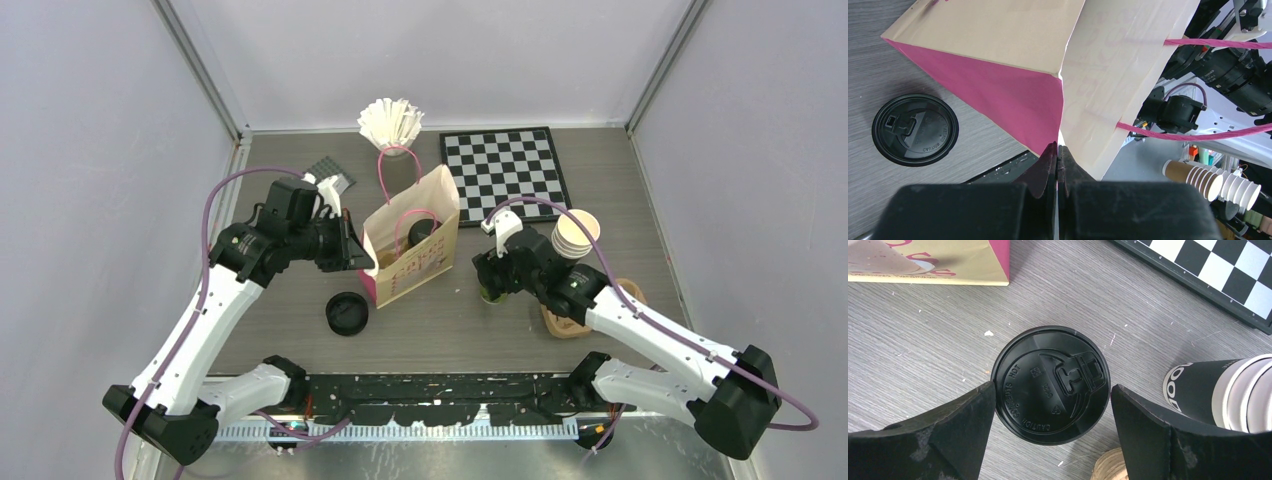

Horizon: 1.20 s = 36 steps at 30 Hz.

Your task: Pack the takeout coffee

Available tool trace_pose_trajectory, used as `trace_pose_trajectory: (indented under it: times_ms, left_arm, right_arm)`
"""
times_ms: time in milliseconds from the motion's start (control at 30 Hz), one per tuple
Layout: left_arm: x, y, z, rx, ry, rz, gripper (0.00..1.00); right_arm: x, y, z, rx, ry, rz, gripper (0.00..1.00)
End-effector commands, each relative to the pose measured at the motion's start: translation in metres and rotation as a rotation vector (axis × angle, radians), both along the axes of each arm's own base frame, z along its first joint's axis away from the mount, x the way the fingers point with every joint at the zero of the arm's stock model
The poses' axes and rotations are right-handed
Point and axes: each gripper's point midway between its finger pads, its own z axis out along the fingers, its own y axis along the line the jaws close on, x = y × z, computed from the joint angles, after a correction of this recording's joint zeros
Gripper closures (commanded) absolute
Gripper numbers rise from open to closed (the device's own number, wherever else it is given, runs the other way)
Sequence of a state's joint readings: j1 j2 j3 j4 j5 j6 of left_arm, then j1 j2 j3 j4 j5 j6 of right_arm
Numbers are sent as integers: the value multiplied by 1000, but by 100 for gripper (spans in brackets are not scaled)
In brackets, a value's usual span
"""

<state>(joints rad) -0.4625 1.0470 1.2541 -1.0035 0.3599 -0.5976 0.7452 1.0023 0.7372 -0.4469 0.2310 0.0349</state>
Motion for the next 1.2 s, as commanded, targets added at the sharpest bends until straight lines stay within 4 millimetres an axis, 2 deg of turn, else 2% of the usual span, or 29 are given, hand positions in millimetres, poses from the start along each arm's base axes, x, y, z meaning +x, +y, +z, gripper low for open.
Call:
trace_pose_trajectory:
  times_ms: [0,200,367,467,600,833,1067,1167]
  left_arm:
    - [-1,4,1,14,-11,2,100]
    - [-1,4,2,15,-12,2,100]
    - [-1,4,2,13,-14,-1,100]
    - [0,2,5,4,-25,-10,100]
    - [0,0,7,0,-17,-17,100]
    - [-1,-2,10,-14,-34,-42,100]
    - [-6,-18,25,-110,-97,-140,100]
    - [-11,-28,30,-165,-81,-194,100]
  right_arm:
    - [5,2,-2,4,-23,-8,10]
    - [4,0,-5,-7,-19,-11,10]
    - [5,-3,-1,-11,-32,-20,24]
    - [3,-7,11,-8,-39,-33,29]
    - [2,-12,55,30,-96,-43,32]
    - [3,-23,156,55,-239,-33,33]
    - [14,-12,255,145,-406,1,33]
    - [16,-4,286,184,-465,43,33]
